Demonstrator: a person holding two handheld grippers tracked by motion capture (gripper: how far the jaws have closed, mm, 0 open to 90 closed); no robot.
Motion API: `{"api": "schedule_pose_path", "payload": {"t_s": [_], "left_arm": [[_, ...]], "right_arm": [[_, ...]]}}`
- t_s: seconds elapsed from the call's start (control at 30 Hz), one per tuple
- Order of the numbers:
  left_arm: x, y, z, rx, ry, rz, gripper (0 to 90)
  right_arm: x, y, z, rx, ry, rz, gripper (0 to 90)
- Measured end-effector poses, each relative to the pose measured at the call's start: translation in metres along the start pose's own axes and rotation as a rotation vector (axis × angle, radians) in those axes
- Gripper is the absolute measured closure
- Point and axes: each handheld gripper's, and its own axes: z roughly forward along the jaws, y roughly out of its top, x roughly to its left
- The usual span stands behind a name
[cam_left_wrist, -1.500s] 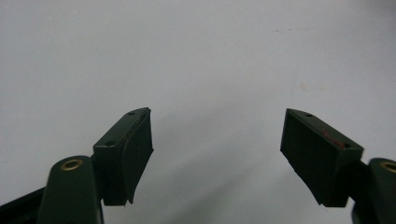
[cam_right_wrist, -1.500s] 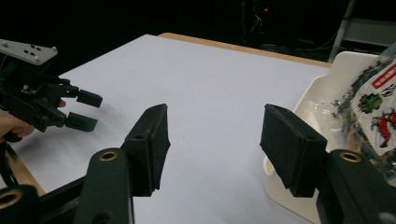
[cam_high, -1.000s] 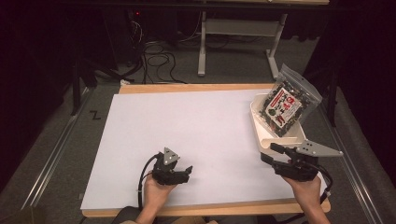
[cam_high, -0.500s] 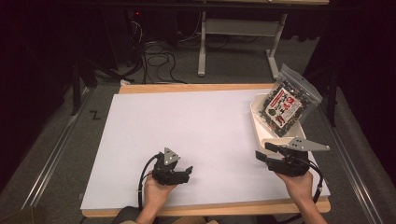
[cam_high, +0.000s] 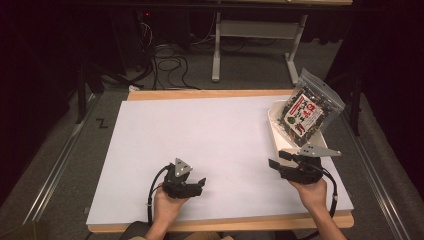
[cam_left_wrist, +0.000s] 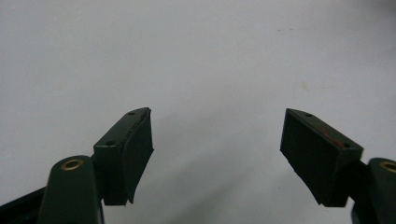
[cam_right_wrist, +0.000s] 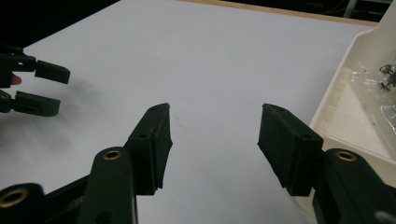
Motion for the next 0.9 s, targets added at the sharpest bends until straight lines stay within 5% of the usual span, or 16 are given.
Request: {"api": "schedule_pose_path", "payload": {"t_s": [0.9], "left_arm": [[0.0,0.0,-0.001,-0.003,0.007,0.002,26.0]], "right_arm": [[-0.011,-0.009,0.032,0.093,-0.023,0.039,42.6]]}}
